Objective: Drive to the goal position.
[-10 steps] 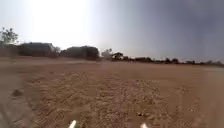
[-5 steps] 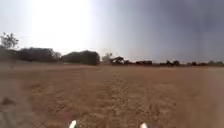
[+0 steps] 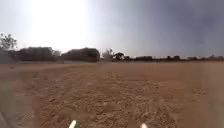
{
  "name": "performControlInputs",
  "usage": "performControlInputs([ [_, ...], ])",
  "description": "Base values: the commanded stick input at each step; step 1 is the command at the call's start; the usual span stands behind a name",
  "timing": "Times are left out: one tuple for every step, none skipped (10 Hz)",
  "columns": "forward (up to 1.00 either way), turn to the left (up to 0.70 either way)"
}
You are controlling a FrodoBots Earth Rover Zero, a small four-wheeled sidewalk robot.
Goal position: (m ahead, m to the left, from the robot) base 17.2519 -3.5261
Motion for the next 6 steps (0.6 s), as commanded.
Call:
performControlInputs([
  [0.50,0.00],
  [0.50,0.00],
  [0.50,0.00],
  [0.50,0.00],
  [0.50,0.00],
  [0.50,0.00],
])
